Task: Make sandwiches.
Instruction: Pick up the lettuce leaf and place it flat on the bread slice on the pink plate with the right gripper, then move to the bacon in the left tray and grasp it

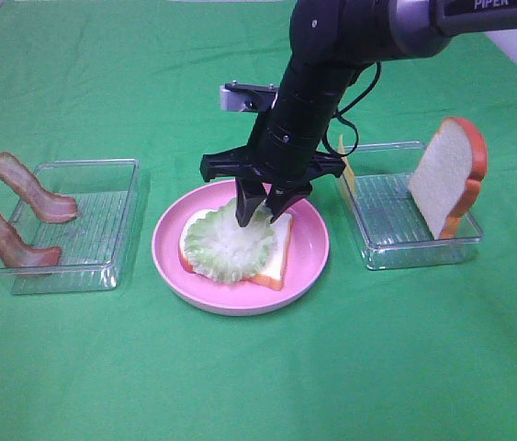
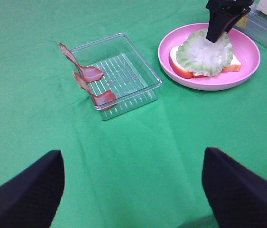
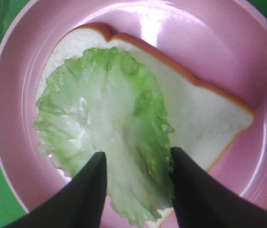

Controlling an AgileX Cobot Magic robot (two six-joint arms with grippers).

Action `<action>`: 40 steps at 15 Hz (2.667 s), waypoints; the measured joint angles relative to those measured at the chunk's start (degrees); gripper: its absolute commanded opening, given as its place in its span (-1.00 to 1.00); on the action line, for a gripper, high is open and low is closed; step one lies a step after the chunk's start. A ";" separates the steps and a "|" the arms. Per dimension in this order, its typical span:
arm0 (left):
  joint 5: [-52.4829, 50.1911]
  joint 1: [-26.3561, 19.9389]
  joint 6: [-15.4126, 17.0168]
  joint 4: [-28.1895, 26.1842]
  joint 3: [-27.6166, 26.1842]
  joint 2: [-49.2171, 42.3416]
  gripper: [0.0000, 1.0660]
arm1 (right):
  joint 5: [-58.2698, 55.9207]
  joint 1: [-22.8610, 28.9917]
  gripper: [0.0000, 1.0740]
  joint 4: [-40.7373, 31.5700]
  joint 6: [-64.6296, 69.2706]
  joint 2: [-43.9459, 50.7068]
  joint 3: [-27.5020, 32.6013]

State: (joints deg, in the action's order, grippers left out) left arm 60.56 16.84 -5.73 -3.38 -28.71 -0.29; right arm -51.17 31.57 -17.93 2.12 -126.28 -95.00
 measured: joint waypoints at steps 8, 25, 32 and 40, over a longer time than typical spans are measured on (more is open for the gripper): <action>0.00 0.00 0.00 0.00 0.00 0.00 0.43 | -3.21 0.00 0.42 3.38 0.17 4.93 0.00; 0.00 0.00 0.06 0.00 0.00 0.00 0.43 | -13.64 0.00 0.42 17.25 2.23 59.42 42.69; 0.00 0.00 0.06 0.00 0.00 0.00 0.43 | -12.83 0.00 0.41 17.25 0.23 91.67 60.45; 0.00 0.00 0.17 0.00 0.00 -0.11 0.43 | -9.11 0.00 0.41 15.81 -7.33 118.89 65.15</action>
State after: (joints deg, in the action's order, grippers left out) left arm 60.56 16.84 -5.56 -3.38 -28.71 -0.40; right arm -60.28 31.57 -2.12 -5.21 -7.39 -29.85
